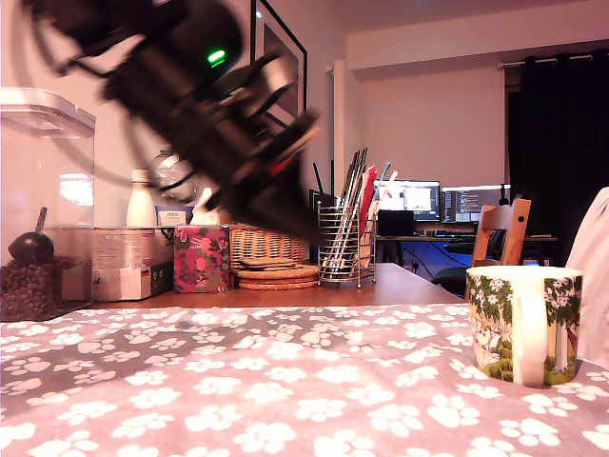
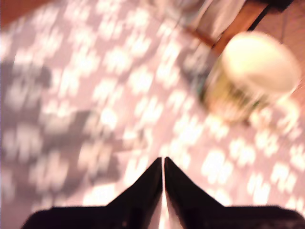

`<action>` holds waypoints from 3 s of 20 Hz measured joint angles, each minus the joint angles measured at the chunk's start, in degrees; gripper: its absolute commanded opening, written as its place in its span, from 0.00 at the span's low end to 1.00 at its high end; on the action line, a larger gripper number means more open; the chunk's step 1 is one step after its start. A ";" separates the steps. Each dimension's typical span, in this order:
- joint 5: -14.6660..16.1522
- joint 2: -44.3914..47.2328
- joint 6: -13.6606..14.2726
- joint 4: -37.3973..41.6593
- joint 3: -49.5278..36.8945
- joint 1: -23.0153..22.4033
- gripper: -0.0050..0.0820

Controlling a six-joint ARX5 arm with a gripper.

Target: Pick up the coffee capsules on the table and drop them inside the coffee cup

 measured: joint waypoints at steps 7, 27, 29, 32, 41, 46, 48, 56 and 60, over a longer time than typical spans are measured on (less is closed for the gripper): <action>-2.99 -6.12 -4.63 0.81 -7.80 0.98 0.03; -8.00 -8.96 -7.28 5.29 -9.86 -2.54 0.03; -8.41 -10.19 -8.68 8.00 -14.01 -2.73 0.03; -8.72 -13.70 -10.62 12.63 -19.30 -2.73 0.03; -13.22 -25.22 -11.98 13.53 -24.37 -2.71 0.03; -16.11 -28.72 -12.92 11.06 -27.21 -2.71 0.03; -17.14 -29.66 -12.94 9.51 -27.30 -2.71 0.03; -20.39 -35.34 -13.09 7.45 -30.88 -2.71 0.03; -22.34 -39.32 -14.27 5.75 -34.34 -2.71 0.03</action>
